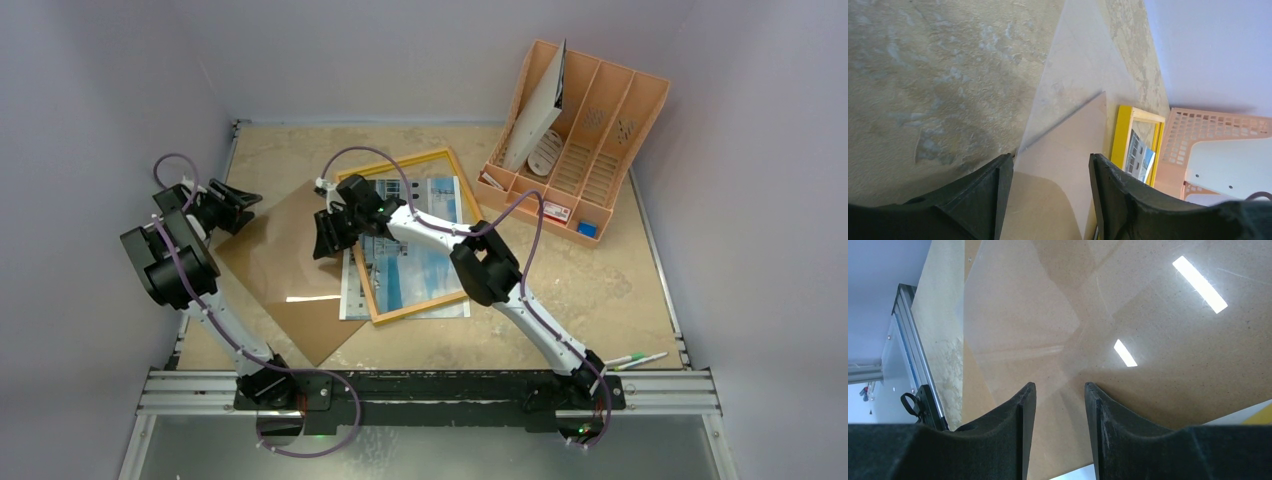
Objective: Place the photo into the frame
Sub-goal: Pick up the photo frame item at the center of the board.
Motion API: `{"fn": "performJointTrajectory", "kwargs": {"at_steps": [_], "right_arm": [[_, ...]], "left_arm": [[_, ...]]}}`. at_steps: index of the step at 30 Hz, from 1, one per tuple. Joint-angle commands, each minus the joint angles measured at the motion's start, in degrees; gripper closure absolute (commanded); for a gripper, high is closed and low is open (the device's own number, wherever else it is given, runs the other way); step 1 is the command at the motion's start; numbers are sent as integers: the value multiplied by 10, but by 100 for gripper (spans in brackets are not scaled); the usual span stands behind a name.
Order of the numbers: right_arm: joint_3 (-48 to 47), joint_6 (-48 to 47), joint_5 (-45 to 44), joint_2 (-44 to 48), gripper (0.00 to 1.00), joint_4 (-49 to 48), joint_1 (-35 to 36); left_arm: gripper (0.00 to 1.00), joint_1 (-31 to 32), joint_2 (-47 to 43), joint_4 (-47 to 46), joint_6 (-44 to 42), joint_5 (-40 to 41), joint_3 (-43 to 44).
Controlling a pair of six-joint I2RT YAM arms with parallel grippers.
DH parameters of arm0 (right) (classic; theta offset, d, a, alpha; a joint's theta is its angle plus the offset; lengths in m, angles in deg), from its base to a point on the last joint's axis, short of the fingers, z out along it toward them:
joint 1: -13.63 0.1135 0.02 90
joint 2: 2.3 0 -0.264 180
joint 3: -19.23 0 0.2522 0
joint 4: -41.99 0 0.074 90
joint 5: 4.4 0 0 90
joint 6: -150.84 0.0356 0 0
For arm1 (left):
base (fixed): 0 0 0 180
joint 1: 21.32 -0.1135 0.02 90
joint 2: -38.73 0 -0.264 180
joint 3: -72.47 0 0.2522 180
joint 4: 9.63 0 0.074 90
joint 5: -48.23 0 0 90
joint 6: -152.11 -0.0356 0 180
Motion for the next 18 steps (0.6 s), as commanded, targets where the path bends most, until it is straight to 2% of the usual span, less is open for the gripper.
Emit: {"fn": "performJointTrajectory", "kwargs": {"at_steps": [1, 5, 9, 14, 18], "right_arm": [[55, -47, -82, -90, 54, 150, -13], [64, -48, -64, -83, 54, 138, -15], [74, -51, -52, -75, 54, 124, -17], [78, -54, -35, -69, 54, 114, -21], [104, -53, -4, -46, 53, 87, -27]], "left_arm": [[42, 14, 18, 48, 28, -131, 9], [43, 14, 20, 53, -5, -174, 24], [43, 18, 21, 118, -57, -190, 43], [44, 18, 15, 133, -70, -206, 48], [40, 22, 8, 209, -143, -235, 72]]}}
